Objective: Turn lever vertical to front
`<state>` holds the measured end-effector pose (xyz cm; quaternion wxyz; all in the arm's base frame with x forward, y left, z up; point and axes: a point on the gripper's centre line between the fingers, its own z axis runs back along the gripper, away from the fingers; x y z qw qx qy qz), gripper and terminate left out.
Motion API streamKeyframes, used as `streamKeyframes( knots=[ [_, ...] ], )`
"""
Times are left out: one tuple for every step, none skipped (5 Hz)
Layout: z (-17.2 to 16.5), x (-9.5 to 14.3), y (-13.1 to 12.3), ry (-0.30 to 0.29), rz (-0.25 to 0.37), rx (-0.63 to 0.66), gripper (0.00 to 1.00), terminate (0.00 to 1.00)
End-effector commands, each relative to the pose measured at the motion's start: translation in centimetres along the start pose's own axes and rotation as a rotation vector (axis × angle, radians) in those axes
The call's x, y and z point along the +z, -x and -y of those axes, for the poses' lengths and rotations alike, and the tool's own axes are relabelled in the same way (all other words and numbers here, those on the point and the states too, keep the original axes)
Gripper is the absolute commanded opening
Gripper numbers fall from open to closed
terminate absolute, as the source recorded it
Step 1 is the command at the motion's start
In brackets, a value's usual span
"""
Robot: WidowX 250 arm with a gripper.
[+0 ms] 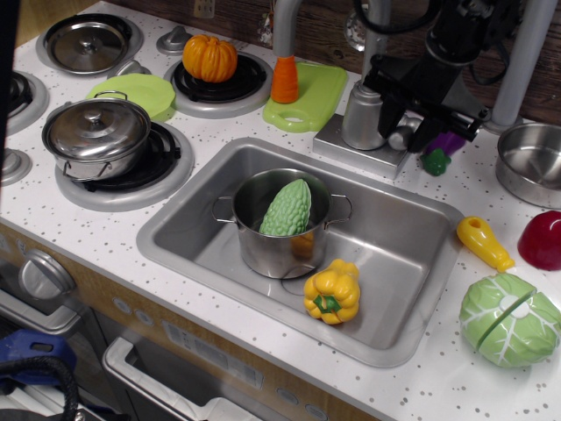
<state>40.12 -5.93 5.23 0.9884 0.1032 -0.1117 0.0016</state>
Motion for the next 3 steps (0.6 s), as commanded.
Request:
streamKeyframes(
  knots=[
    [-0.4,1.5,-0.5,0.049,0.057,0.029,0.0,0.0],
    [-0.4,0.6,-0.4,0.083,0.057,0.032,0.0,0.0],
    [-0.5,0.3,-0.4,0.119,0.045,0.031,0.0,1.0]
  ],
)
